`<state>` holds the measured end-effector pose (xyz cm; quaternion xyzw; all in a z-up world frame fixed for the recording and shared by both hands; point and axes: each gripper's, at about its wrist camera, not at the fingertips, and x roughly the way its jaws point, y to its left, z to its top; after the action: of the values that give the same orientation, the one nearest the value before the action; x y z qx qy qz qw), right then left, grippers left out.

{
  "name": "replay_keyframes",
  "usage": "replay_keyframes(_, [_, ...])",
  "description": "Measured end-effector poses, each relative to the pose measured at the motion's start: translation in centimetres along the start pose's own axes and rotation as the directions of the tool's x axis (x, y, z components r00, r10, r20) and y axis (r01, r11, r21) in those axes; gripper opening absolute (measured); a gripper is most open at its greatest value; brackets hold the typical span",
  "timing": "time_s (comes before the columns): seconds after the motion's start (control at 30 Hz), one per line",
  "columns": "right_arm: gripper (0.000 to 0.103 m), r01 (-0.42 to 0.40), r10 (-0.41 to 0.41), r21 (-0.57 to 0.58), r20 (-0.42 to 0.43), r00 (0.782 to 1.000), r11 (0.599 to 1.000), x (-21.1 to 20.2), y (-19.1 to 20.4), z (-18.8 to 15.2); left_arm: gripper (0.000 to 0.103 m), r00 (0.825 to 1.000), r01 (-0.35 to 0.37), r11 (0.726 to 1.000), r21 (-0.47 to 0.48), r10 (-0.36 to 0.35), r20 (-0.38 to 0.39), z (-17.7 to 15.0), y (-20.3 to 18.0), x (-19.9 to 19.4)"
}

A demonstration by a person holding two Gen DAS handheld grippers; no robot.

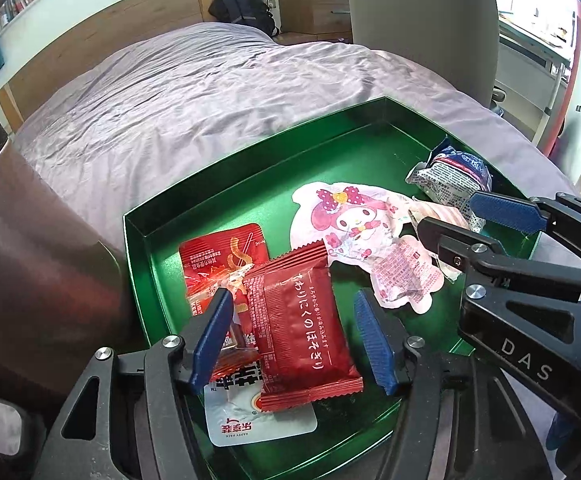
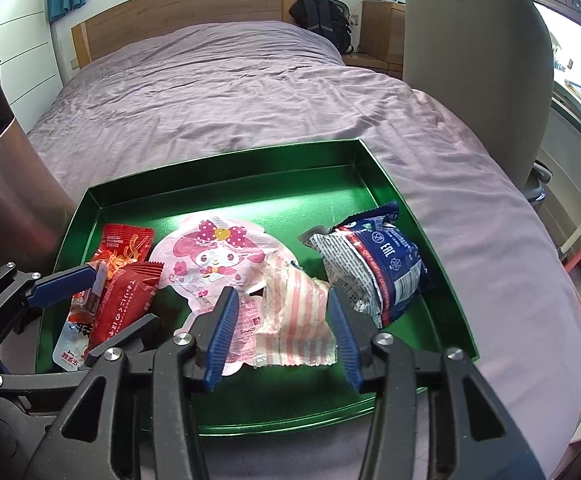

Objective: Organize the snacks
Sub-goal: 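Open the left tool to drop the red packet while the right tool releases the wrapper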

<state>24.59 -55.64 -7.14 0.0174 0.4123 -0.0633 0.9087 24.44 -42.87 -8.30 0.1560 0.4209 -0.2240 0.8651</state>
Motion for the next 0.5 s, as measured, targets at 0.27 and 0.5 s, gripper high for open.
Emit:
replay_keyframes(0.27, [0.103,0.028,-0.028,0.012,0.026,0.999,1.000,-2.7,0.0,-0.4,0.058,1.000,0.015,1.000,-0.014,-0.015,0.016,-0.5,0.3,-1.9])
replay_keyframes(0.5, [0.103,0.083,-0.083,0.011,0.050,0.995,0.997,-6.1,0.8,-2.2,0.060,0.999,0.037,0.999,-0.021,-0.037,0.037,-2.4,0.1,-5.1])
